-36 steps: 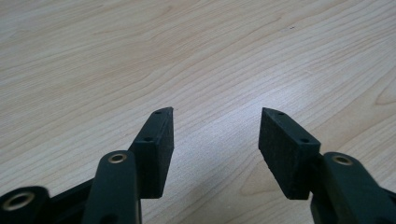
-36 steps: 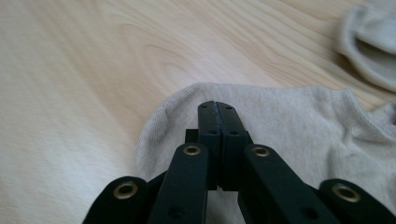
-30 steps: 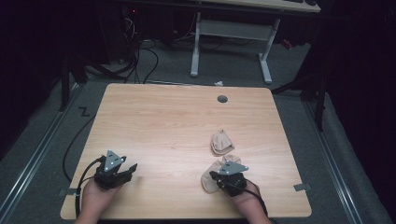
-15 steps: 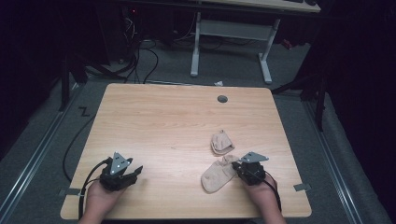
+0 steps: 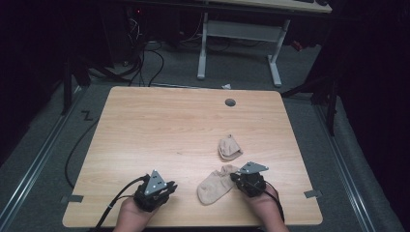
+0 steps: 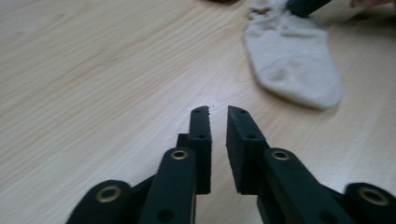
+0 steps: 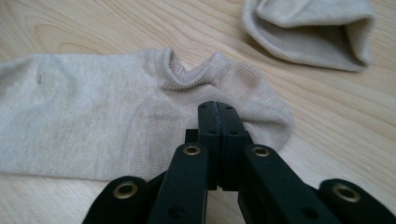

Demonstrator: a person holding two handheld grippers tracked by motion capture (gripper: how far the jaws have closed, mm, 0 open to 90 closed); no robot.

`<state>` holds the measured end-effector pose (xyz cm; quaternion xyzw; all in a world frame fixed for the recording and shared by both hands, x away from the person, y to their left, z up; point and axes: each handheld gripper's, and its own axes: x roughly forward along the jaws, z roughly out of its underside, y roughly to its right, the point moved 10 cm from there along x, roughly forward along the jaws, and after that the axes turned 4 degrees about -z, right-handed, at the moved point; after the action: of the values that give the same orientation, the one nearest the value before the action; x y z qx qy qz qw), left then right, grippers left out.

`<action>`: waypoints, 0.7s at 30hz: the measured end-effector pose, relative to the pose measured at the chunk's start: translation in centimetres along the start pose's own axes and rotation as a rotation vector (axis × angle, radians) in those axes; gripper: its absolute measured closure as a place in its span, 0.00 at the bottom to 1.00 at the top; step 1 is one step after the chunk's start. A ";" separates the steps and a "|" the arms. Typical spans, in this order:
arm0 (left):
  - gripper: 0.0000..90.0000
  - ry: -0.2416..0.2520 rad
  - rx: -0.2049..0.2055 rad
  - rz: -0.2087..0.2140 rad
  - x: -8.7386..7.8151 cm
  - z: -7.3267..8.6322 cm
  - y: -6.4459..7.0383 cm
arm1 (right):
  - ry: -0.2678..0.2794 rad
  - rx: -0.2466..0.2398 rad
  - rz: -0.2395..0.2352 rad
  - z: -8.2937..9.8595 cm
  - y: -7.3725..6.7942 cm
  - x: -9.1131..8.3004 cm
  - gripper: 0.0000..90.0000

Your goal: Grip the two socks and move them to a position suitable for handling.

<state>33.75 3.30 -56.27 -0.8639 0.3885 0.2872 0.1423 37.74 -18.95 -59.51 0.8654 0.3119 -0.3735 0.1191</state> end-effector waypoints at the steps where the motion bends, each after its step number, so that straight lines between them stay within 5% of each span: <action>1: 0.94 0.004 -0.001 0.007 0.2 -0.2 0.6 | 0.001 -0.002 -0.001 -0.1 -0.3 0.1 1.00; 9: 0.92 -0.035 0.102 0.074 2.7 -0.7 5.8 | -0.006 -0.044 -0.024 -0.6 -2.0 0.7 1.00; 16: 0.93 -0.101 0.153 0.065 4.1 0.7 6.0 | 0.004 -0.040 -0.035 -0.7 -2.3 0.8 1.00; 21: 0.93 -0.118 0.142 0.032 3.6 1.1 4.1 | -0.001 -0.050 -0.047 -0.6 -2.8 0.8 1.00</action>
<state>32.10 -1.00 -59.44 -0.8271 0.4124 0.3114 0.2211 36.78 -16.17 -59.55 0.8544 0.3413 -0.3688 0.1323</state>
